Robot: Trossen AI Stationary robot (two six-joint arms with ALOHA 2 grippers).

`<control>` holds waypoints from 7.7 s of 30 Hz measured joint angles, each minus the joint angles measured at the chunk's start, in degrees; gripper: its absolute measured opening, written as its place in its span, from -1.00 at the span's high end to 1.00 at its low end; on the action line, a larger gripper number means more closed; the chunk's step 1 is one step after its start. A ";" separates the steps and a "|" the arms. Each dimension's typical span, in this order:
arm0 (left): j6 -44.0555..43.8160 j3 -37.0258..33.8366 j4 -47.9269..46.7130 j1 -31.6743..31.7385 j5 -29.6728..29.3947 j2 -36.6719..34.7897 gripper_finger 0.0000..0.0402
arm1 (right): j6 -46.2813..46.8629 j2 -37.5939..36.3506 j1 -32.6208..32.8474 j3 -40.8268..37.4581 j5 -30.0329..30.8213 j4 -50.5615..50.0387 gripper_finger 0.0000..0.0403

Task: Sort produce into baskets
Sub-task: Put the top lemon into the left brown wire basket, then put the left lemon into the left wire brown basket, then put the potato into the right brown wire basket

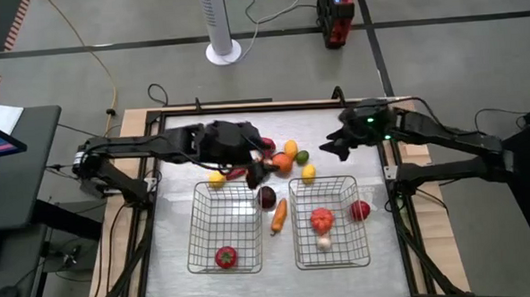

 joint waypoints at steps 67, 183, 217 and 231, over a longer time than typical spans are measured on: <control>-25.26 -50.83 12.26 3.45 -26.77 -48.74 -0.61 | -16.55 43.84 -3.03 24.39 0.73 -0.42 -0.05; -7.45 -26.20 -9.41 -4.74 17.86 -18.93 -0.32 | -13.33 41.18 9.57 49.33 13.94 -13.67 -0.76; -19.90 -26.24 -4.34 -15.37 -23.61 -28.34 -0.55 | -49.09 66.21 9.30 49.35 -5.15 -9.92 -0.85; -25.32 -26.26 -10.96 -15.37 1.16 -34.22 -0.55 | -51.36 71.47 10.21 49.16 -0.89 -5.33 -0.67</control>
